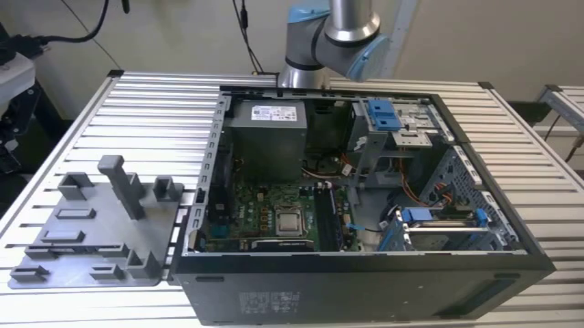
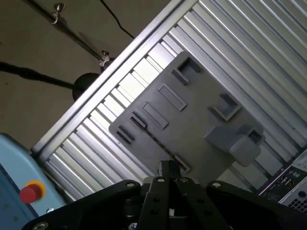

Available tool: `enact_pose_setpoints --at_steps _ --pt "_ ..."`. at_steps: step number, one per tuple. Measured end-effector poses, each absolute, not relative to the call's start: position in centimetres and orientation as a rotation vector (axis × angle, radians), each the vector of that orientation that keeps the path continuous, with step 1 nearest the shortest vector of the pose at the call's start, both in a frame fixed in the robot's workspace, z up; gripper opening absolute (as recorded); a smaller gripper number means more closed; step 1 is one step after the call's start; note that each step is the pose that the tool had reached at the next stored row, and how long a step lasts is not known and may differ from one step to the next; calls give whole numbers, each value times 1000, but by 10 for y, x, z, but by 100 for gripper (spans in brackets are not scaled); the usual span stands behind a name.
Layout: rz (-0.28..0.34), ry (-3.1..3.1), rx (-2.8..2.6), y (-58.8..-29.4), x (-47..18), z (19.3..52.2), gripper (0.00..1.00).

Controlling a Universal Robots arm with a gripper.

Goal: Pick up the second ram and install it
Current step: 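Pick up the second ram and move it above second insertion slot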

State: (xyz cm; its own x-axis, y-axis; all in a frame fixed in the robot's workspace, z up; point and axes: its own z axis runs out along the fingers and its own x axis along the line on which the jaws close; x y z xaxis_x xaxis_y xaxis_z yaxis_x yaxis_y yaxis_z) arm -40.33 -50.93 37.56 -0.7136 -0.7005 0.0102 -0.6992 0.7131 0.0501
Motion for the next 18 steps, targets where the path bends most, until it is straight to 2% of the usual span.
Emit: enact_pose_setpoints --at_steps 18 --pt "-50 -2715 1514 -509 -404 376 11"
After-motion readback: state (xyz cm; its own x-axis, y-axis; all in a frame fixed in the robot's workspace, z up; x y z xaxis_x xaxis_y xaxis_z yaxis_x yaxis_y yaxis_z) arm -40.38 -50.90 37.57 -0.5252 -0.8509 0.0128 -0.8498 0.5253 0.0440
